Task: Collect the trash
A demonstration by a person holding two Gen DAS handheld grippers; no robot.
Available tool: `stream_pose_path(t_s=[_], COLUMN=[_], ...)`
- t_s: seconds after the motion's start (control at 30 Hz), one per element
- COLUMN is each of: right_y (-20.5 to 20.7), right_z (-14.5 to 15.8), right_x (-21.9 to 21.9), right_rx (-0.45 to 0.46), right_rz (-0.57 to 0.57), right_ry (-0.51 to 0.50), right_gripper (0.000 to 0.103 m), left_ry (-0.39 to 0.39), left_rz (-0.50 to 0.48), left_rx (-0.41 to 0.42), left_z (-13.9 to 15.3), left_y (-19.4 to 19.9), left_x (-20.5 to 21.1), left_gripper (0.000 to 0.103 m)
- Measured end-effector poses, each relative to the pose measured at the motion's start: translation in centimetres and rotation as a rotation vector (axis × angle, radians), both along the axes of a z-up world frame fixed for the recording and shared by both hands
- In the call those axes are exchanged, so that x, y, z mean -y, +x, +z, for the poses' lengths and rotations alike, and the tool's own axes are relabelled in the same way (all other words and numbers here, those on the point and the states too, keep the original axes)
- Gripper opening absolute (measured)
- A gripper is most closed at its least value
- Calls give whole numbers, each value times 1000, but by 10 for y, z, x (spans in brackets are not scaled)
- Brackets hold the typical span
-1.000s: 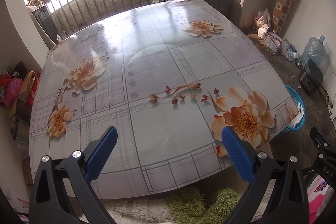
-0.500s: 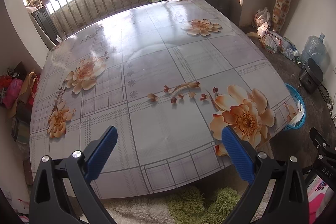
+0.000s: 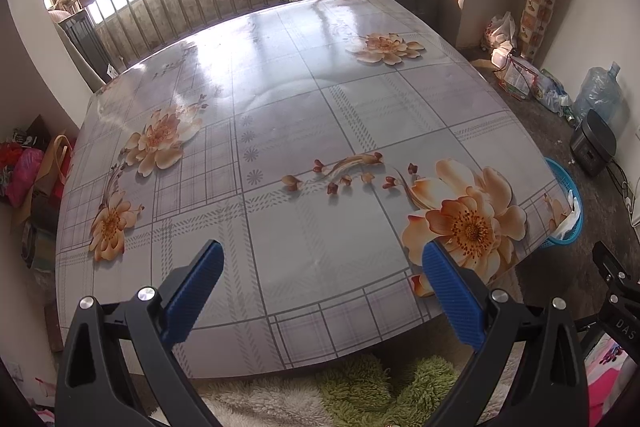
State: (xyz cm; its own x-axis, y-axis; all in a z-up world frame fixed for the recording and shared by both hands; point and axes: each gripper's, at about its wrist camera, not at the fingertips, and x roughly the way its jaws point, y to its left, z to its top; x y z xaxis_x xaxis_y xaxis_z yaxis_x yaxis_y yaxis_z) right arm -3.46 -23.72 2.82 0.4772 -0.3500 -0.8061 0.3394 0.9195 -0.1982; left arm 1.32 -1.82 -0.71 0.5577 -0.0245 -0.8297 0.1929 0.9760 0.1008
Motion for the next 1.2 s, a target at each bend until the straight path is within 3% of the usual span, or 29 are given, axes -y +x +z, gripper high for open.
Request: stream_pose_path(t_s=[1.2], right_y=[0], right_z=[-1], right_x=[0], right_rx=[-1], right_rz=[0], right_ry=[3], right_gripper=[95], left_ry=[4], left_rz=[2], left_rx=[-3], left_z=[-3], left_y=[0], left_x=[-1], left_gripper=[97])
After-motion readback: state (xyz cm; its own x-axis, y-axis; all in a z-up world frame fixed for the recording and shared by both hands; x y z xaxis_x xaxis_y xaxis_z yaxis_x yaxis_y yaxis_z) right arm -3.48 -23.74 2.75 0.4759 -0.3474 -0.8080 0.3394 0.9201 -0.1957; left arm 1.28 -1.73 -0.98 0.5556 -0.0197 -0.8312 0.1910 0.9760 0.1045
